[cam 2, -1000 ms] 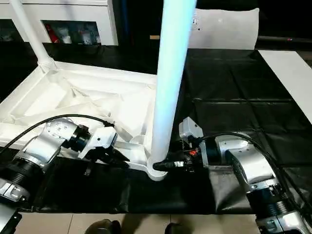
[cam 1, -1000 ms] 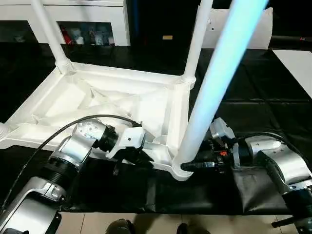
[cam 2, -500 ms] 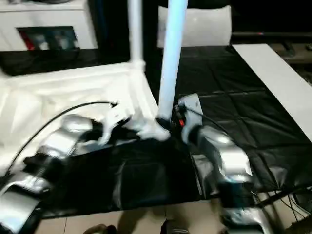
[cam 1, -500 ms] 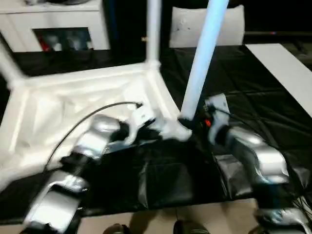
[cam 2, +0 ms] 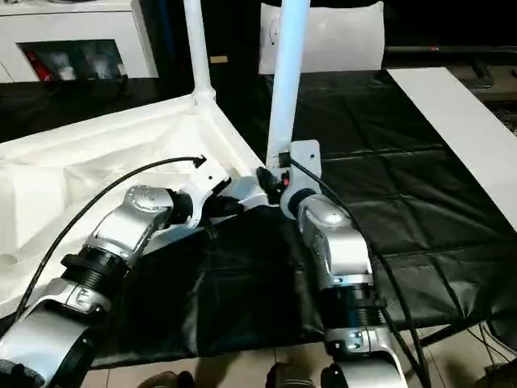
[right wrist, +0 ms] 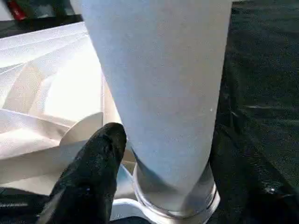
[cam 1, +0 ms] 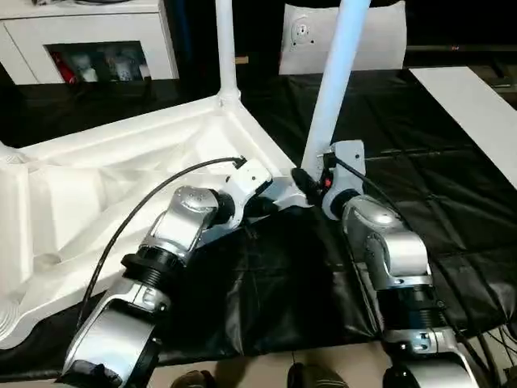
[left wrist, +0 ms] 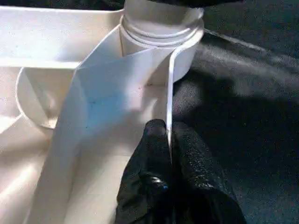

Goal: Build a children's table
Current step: Rotate leg to tighten

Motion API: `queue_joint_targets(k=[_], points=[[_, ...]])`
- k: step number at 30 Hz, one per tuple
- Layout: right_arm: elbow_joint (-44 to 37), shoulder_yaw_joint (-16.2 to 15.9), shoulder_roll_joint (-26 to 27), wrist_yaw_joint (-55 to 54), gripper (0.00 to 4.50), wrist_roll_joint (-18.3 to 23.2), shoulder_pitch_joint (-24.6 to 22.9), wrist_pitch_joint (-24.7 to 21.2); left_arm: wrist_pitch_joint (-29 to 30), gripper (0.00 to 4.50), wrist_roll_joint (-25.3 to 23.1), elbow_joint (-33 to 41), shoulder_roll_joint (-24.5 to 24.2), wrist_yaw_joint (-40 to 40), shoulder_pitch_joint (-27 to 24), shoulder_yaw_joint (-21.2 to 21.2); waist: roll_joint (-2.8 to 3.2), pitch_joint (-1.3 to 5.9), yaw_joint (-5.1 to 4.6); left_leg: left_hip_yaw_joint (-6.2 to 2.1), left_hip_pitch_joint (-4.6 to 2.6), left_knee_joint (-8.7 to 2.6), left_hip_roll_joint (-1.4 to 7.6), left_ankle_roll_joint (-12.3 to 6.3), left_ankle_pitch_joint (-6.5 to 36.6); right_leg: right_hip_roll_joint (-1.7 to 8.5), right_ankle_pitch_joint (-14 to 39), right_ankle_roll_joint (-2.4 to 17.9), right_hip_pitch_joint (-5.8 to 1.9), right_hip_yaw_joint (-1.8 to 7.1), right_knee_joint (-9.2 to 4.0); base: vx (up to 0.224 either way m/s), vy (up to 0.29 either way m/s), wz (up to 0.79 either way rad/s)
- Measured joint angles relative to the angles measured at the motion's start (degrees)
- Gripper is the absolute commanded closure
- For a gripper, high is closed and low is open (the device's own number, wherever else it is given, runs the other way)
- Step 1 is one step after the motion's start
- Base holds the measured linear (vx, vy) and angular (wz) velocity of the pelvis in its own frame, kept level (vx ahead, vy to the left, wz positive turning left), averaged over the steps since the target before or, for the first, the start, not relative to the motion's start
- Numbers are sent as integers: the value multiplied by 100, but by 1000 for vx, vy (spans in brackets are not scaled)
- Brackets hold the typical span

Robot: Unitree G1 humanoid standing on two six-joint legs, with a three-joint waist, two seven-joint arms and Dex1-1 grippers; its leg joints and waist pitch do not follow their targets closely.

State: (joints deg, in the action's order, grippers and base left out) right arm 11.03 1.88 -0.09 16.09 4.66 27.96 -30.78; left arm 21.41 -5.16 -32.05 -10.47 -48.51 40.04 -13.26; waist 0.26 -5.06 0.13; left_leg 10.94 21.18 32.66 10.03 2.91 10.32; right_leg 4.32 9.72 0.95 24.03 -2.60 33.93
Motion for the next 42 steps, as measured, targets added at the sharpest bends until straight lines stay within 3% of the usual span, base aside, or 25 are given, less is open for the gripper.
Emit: queue_joint_targets(k=[7, 11, 17, 21, 29, 33, 34, 42], points=[[-463, -283, -674, 1300, 74, 301, -484, 208, -684, 450, 59, 148, -461, -734, -212, -167, 12, -8, 30, 1, 2, -18, 3, -1, -1, -3, 8, -8, 5, -6, -4, 0, 0, 0], [-665, -675, -1734, 2755, 36, 468, -769, 616, -1337, 450, 224, 157, -925, -1613, -371, -291, 41, -28, 163, 3, 1, -11, 5, 0, 0, -1, 8, -7, -1, -6, -2, 0, 0, 0], [-867, -868, -2373, 4260, 36, 907, -769, 772, -1704, 450, 441, 264, -1251, -2644, -453, -516, 62, -43, 361, 16, 10, 9, 3, -1, 1, 12, 7, -5, -9, 0, 4, 0, 0, 0], [-874, -933, -2780, 5014, 36, 1133, -834, 885, -2012, 450, 498, 252, -1547, -3095, -473, -574, 61, -44, 399, 17, 12, 17, 5, -3, 2, 12, 7, -5, -6, -1, 11, 0, 0, 0], [-837, -1203, -3087, 5920, 112, 1199, -906, 1060, -2420, 450, 541, 249, -1747, -3642, -485, -712, 58, -45, 504, 18, 13, 23, 8, -3, 2, 12, 7, -5, -6, -2, 14, 0, 0, 0], [-695, -1295, -3091, 6022, 126, 1229, -795, 1122, -2456, 450, 554, 254, -1778, -3748, -493, -721, 56, -47, 502, 18, 15, 26, 8, -3, 2, 12, 7, -5, -6, -2, 16, 0, 0, 0], [-663, -1310, -3090, 6038, 151, 1256, -772, 1127, -2464, 450, 554, 254, -1778, -3749, -493, -721, 56, -47, 504, 18, 15, 26, 8, -3, 2, 12, 7, -5, -6, -3, 15, 0, 0, 0], [-567, -1350, -3037, 6086, 206, 1289, -760, 1108, -2528, 450, 555, 254, -1780, -3848, -493, -751, 54, -48, 512, 18, 18, 28, 9, -4, 2, 12, 7, -6, -5, -3, 15, 0, 0, 0]])
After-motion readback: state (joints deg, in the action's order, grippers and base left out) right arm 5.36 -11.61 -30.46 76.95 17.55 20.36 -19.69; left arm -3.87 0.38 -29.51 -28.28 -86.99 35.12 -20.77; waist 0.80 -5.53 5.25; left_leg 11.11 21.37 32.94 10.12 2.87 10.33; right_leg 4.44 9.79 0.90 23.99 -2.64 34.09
